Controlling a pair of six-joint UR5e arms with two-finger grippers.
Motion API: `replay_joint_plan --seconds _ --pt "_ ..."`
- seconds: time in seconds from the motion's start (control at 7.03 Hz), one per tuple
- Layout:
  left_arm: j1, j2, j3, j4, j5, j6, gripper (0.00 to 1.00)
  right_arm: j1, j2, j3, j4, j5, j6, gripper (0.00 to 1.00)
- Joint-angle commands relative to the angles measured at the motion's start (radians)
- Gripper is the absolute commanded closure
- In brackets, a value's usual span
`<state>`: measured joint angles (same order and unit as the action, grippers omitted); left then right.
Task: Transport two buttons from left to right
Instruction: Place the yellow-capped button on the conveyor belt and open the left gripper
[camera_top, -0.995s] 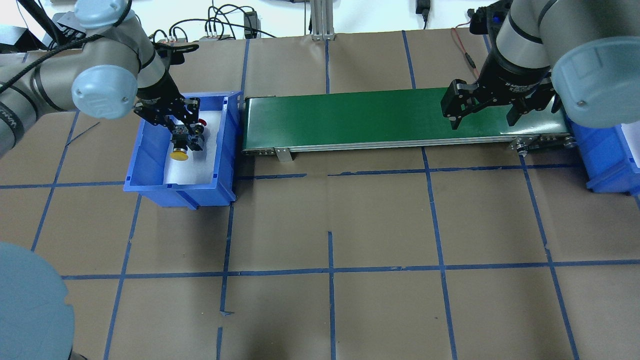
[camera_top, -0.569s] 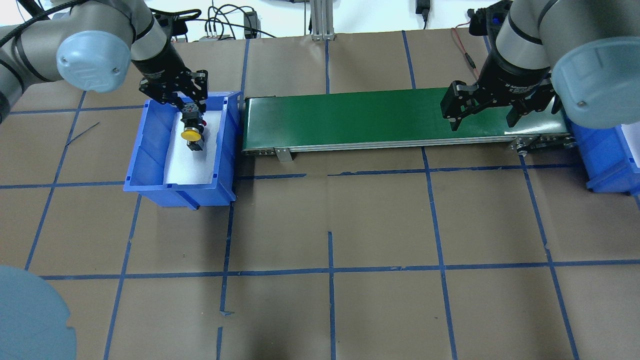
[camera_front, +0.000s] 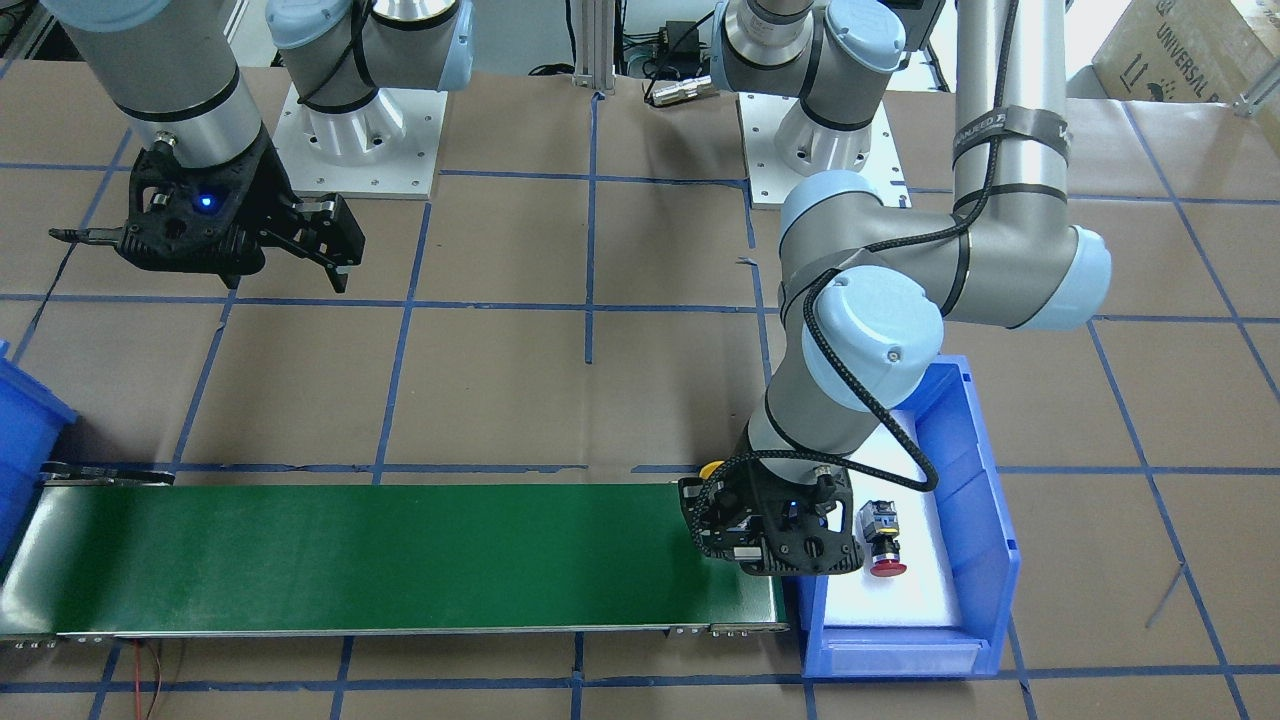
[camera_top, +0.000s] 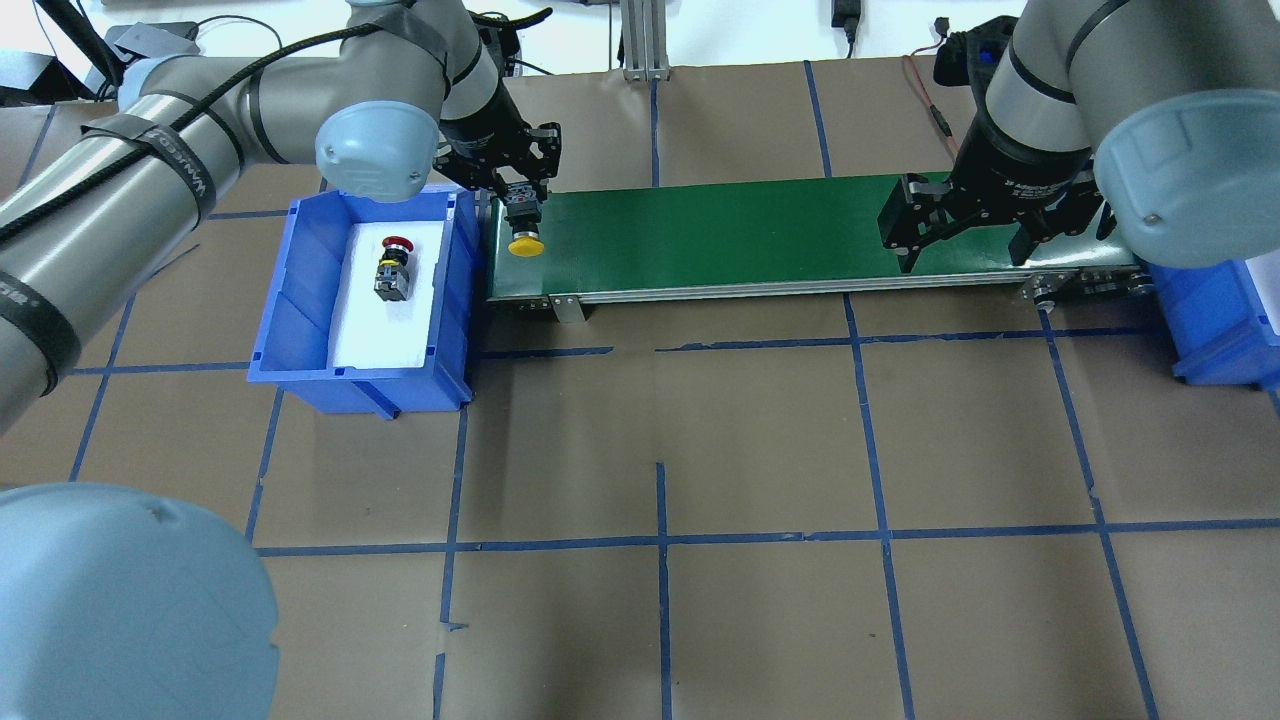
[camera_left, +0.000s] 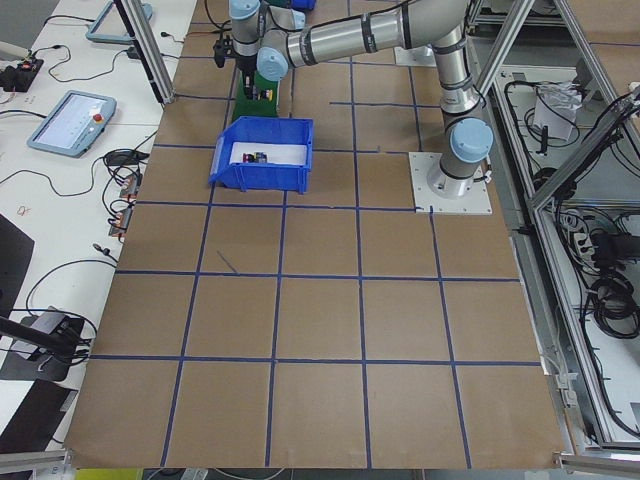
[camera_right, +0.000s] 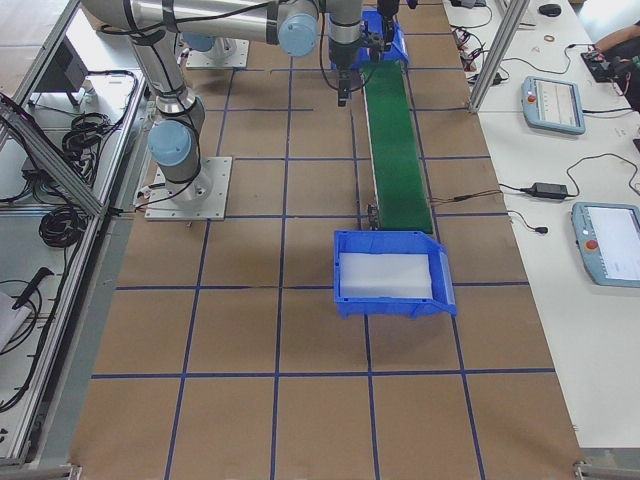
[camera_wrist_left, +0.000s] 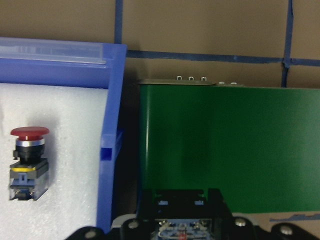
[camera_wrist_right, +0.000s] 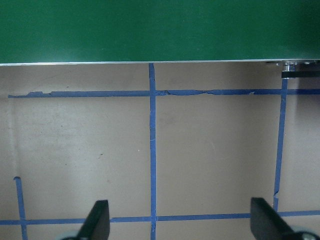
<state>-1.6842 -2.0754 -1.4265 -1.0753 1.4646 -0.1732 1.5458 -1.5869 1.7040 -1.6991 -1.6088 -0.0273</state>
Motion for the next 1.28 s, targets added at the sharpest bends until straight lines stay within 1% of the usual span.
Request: replay_joint_plan --seconds 0.0,0.14,0.28,0.43,0.57,0.71,0.85,1.0,1.14 --pt "-0.011 -0.055 0.008 0.067 -0.013 -0.011 0.78 0.0 0.001 0.005 -0.007 0.003 0.0 0.0" --pt "-0.009 -0.066 0.006 0.066 -0.01 -0.006 0.74 0.0 0.001 0.006 -0.007 0.001 -0.002 0.0" --pt "-0.009 -0.074 0.006 0.066 -0.012 -0.015 0.73 0.0 0.001 0.006 -0.007 0.001 0.0 0.0" --pt "-0.011 -0.072 0.004 0.058 -0.012 -0.012 0.52 -0.001 0.001 0.006 -0.005 0.0 -0.008 0.0" --pt "-0.009 -0.071 -0.008 0.057 -0.012 -0.012 0.38 -0.001 -0.001 0.008 -0.002 -0.002 -0.014 0.0" --pt "-0.011 -0.063 -0.014 0.055 -0.012 -0.011 0.26 -0.001 -0.001 0.008 -0.002 0.0 -0.014 0.0" --pt "-0.011 -0.055 -0.014 0.054 -0.013 -0.012 0.16 -0.001 -0.001 0.006 -0.002 0.0 -0.013 0.0" --pt "-0.011 -0.026 -0.015 0.031 -0.013 -0.008 0.14 -0.001 -0.001 0.008 -0.004 0.0 -0.013 0.0" --pt "-0.011 0.025 -0.015 -0.033 -0.01 0.0 0.12 -0.001 -0.001 0.008 -0.004 0.0 -0.013 0.0"
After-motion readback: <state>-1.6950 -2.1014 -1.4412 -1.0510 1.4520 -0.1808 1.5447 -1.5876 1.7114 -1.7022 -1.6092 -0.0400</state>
